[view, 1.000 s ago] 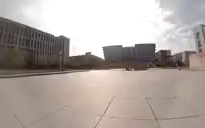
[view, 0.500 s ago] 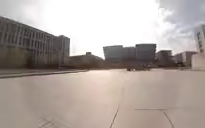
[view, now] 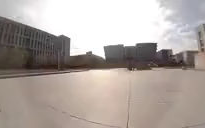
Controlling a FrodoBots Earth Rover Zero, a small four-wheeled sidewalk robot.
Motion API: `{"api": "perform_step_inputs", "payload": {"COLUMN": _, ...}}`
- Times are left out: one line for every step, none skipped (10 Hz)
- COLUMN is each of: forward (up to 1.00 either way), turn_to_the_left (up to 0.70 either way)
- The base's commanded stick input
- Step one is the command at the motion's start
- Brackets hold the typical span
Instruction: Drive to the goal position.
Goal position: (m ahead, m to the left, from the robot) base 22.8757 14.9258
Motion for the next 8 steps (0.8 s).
{"api": "perform_step_inputs", "payload": {"forward": 1.0, "turn_to_the_left": 0.0}}
{"api": "perform_step_inputs", "payload": {"forward": 1.0, "turn_to_the_left": 0.0}}
{"api": "perform_step_inputs", "payload": {"forward": 1.0, "turn_to_the_left": 0.0}}
{"api": "perform_step_inputs", "payload": {"forward": 1.0, "turn_to_the_left": 0.0}}
{"api": "perform_step_inputs", "payload": {"forward": 1.0, "turn_to_the_left": 0.0}}
{"api": "perform_step_inputs", "payload": {"forward": 1.0, "turn_to_the_left": 0.0}}
{"api": "perform_step_inputs", "payload": {"forward": 1.0, "turn_to_the_left": 0.0}}
{"api": "perform_step_inputs", "payload": {"forward": 1.0, "turn_to_the_left": 0.0}}
